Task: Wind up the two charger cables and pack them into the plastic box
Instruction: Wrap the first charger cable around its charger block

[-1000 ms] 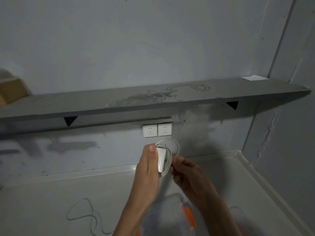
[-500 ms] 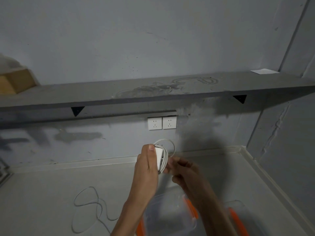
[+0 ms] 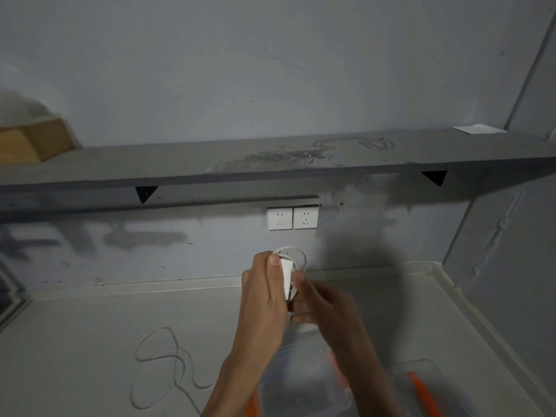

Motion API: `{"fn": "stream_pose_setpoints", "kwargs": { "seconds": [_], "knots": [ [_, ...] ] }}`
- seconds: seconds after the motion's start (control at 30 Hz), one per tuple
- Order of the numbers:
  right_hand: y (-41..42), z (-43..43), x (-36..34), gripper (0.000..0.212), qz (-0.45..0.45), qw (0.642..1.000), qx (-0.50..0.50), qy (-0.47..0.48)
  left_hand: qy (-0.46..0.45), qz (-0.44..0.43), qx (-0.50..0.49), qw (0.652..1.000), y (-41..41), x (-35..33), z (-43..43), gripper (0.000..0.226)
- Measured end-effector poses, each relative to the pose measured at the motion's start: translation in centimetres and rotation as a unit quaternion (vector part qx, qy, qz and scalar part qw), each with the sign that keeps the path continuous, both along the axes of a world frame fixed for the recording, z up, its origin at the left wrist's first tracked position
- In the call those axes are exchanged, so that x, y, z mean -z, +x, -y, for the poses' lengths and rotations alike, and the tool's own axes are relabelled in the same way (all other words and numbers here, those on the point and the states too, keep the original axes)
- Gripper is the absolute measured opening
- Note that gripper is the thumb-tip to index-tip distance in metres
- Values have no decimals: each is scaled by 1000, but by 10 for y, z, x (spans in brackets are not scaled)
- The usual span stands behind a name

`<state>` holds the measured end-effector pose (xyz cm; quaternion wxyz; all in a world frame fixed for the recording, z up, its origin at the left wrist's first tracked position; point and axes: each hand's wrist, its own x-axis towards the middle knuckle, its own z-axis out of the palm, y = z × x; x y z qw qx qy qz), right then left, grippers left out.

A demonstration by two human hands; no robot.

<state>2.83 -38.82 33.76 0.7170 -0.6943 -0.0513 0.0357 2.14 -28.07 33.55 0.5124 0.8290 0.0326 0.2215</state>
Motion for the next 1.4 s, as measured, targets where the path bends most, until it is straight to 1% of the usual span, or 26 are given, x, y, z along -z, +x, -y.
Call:
{"fn": "stream_pose_setpoints", "kwargs": {
  "seconds": [0.13, 0.27, 0.3, 0.4, 0.5, 0.53, 0.6, 0.63, 0.7, 0.73, 0.8, 0.83, 0.9, 0.93, 1.0, 1.07, 1.1, 1.13, 1.2, 1.3, 1.33, 1.37, 1.4],
  "knots": [
    [6, 2, -1, 37, -17, 1000, 5, 0, 8, -3, 6, 1000, 0, -1, 1, 25],
    [8, 0, 1, 28, -19, 1000, -3, 1, 1, 19, 0, 1000, 3, 0, 5, 22],
    [7, -2, 0, 26, -27, 999, -17, 14, 3, 27, -7, 1000, 4, 1, 6, 21],
    [5, -7, -3, 40, -52, 993, -88, 58, 16, 55, -26, 998, 10, 9, 3, 18],
    [3, -6, -7, 37, -62, 986, -134, 83, 23, 79, -40, 996, 11, 12, -1, 27],
    [3, -6, -7, 38, -63, 985, -137, 90, 14, 77, -42, 996, 11, 11, -2, 25],
    [2, -7, -4, 43, -53, 987, -133, 80, -26, 73, -45, 996, 12, 6, -4, 22],
    [1, -6, -2, 45, -36, 990, -125, 61, -52, 77, -51, 994, 12, 3, -7, 25],
    [-1, -3, 3, 47, 28, 994, -107, -1, -128, 63, -52, 988, 11, -6, -12, 29],
    [-2, -1, 5, 47, 60, 993, -100, -35, -178, 42, -45, 982, 9, -12, -14, 29],
    [-3, 2, 10, 42, 106, 987, -82, -88, -277, -13, -27, 960, 5, -17, -14, 27],
    [-3, 0, 12, 39, 119, 986, -65, -99, -331, -34, -14, 943, 3, -17, -13, 25],
    [-4, -9, 15, 34, 132, 986, -19, -102, -422, -57, 12, 905, 3, -15, -15, 32],
    [-5, -14, 18, 32, 129, 987, 1, -92, -444, -60, 20, 894, 3, -14, -16, 34],
    [-4, -22, 23, 29, 104, 993, 33, -35, -449, -50, 30, 892, 2, -12, -18, 34],
    [0, -19, 22, 25, 79, 995, 58, 32, -438, -36, 44, 897, 0, -9, -22, 42],
    [3, -16, 19, 25, 75, 994, 65, 44, -428, -32, 49, 902, -2, -8, -24, 46],
    [5, -12, 15, 25, 78, 994, 66, 35, -413, -31, 53, 909, -4, -7, -27, 48],
    [8, -4, 7, 25, 104, 993, 55, -21, -385, -26, 53, 921, -6, -7, -36, 48],
    [4, 4, -5, 24, 144, 979, 33, -142, -393, -3, 49, 918, -8, -9, -45, 46],
    [2, 6, -8, 23, 149, 974, 31, -166, -402, -1, 53, 914, -9, -9, -46, 47],
    [0, 8, -10, 22, 153, 973, 32, -171, -410, -3, 59, 910, -10, -9, -46, 48],
    [-1, 8, -12, 22, 154, 975, 37, -157, -418, -5, 66, 906, -11, -8, -45, 49]
  ]
}}
